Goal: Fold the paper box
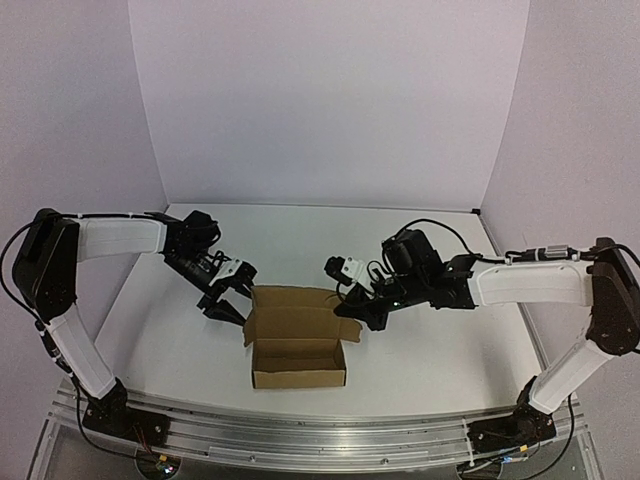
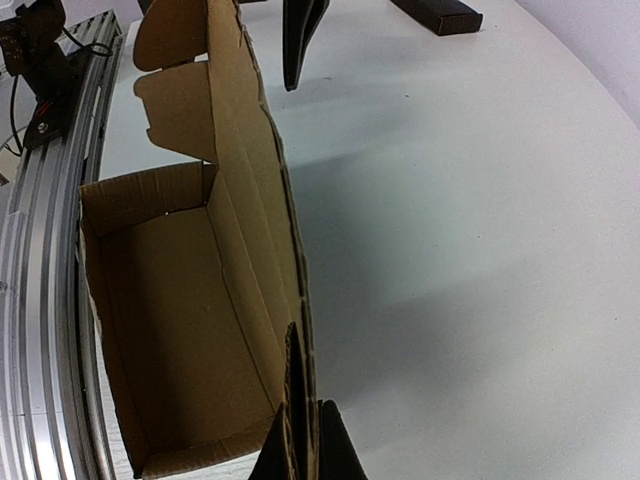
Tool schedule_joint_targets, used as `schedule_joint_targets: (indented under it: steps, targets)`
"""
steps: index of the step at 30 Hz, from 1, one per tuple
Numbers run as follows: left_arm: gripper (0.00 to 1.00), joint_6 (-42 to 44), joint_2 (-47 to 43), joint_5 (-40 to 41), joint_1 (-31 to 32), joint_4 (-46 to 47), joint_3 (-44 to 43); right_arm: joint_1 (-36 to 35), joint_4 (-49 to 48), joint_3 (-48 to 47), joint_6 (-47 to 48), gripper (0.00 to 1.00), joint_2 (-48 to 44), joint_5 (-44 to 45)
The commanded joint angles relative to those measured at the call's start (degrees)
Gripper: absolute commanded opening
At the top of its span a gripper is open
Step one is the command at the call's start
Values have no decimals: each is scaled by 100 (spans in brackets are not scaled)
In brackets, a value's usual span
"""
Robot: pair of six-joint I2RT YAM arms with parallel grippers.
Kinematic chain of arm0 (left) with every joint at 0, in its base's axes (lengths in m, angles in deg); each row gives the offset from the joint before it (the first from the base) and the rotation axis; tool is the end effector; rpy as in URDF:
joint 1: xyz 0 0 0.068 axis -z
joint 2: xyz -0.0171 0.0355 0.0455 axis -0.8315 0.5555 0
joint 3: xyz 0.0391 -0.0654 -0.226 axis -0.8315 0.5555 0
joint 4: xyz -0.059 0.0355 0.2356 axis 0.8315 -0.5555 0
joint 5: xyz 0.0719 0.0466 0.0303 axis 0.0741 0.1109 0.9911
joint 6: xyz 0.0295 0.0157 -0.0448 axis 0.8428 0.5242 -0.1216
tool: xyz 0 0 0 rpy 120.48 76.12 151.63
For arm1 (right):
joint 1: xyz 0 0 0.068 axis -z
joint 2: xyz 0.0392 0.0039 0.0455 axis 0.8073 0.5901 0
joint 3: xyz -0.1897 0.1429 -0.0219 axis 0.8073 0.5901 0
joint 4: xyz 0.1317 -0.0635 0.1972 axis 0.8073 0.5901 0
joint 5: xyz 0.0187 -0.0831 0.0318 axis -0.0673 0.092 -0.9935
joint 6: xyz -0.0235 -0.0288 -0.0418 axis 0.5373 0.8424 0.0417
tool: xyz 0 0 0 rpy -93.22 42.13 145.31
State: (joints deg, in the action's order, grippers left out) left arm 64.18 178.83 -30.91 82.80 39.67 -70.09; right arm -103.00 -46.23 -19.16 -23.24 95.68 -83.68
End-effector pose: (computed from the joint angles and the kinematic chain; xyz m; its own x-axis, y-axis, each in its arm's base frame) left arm 0.2491 -0.1598 0.1741 0.2560 0.5009 -0.8268 0.9341 -0.3484 0.0782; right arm 0.2092 0.2575 0.1957 -0.0969 -0.5803 -0.8086 -0.9465 0.3051 -0.1056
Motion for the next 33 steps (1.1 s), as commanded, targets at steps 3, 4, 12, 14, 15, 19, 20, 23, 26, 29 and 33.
schedule_joint_targets:
  steps: [3,4,12,14,15,19,20,23,26,29,33]
  targets:
    - [65,-1057,-2,-160,211,856,26,15,-368,-245,-257,0,124,66]
    - [65,-1156,16,-183,230,893,0,16,-399,-246,-298,0,130,63]
    - [59,-2241,8,-254,371,1764,229,9,-712,-216,-491,0,154,-118]
    - [52,-2474,19,-283,386,1924,253,10,-744,-227,-496,0,158,-172]
    - [46,-2482,39,-301,398,1906,231,10,-746,-234,-502,0,158,-173]
    - [17,-2299,70,-205,407,1801,220,10,-760,-207,-510,0,149,-154]
    - [10,-2149,66,-153,406,1748,229,12,-764,-199,-522,0,149,-156]
    - [0,-1829,48,16,405,1659,272,6,-761,-168,-562,0,143,-169]
    - [0,-1501,36,150,404,1591,292,11,-673,-200,-606,8,118,-172]
    - [0,-1168,44,234,404,1532,292,15,-387,-298,-537,35,-90,-29]
    - [0,-671,86,177,404,1215,193,170,222,-453,-293,63,-626,-67]
